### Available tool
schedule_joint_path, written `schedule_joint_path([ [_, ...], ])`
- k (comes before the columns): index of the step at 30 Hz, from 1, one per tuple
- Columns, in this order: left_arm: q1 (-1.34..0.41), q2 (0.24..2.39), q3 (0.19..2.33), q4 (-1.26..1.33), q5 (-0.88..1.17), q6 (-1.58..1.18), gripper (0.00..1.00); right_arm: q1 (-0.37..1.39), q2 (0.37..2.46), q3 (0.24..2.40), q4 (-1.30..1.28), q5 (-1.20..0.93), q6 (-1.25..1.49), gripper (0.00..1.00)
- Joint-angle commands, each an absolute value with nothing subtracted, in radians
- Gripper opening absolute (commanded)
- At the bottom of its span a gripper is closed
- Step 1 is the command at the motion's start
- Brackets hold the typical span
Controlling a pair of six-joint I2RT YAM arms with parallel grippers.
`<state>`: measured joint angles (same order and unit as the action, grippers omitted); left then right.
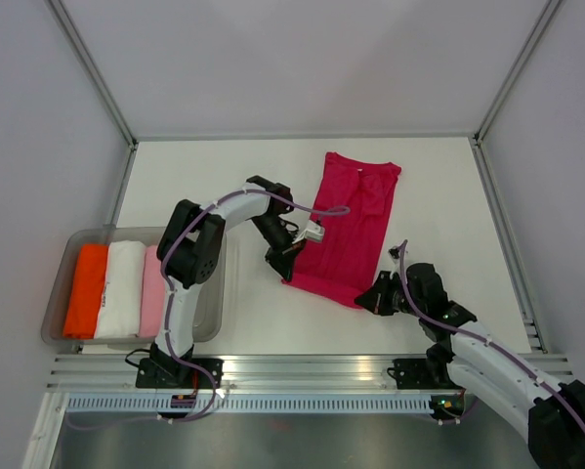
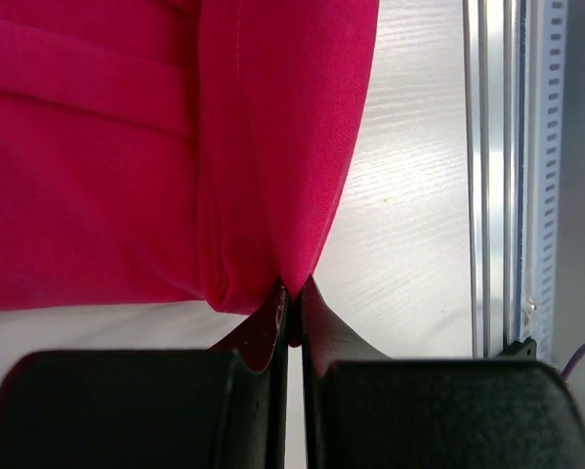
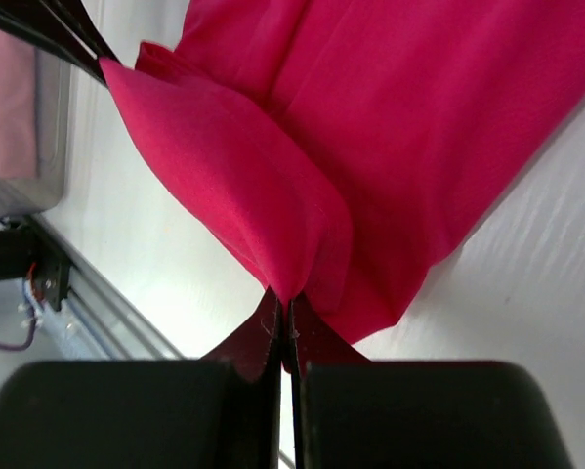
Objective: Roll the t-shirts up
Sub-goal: Roll the tshirt
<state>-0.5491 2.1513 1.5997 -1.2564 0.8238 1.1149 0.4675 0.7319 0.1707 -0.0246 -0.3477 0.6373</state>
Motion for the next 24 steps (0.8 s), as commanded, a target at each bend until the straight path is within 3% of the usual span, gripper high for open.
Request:
schedule_joint_path([
  [1, -0.546, 2.166, 1.628, -1.348, 0.882, 1.224, 0.07, 0.472, 0.787, 0.172, -0.069, -0.498, 0.699, 0.00],
  [4, -0.546, 2.184, 1.634, -1.361, 0.870, 1.232, 0.10, 0.472, 0.848, 0.169, -0.072, -0.572, 0.758, 0.00],
  [17, -0.545, 2.259, 1.706, -1.356, 0.813, 1.154, 0.17, 0.376, 0.956, 0.213, -0.066, -0.503, 0.871, 0.01],
  [18, -0.542, 2.263, 1.706, -1.355, 0.815, 1.154, 0.17, 0.365, 0.959, 0.222, -0.077, -0.496, 0.873, 0.03],
  [19, -0.541, 2.264, 1.709, -1.347, 0.819, 1.146, 0.17, 0.354, 0.956, 0.236, -0.099, -0.456, 0.867, 0.14],
  [24, -0.541, 2.283, 1.739, -1.341, 0.831, 1.102, 0.17, 0.342, 0.977, 0.345, -0.213, -0.405, 0.798, 0.31],
])
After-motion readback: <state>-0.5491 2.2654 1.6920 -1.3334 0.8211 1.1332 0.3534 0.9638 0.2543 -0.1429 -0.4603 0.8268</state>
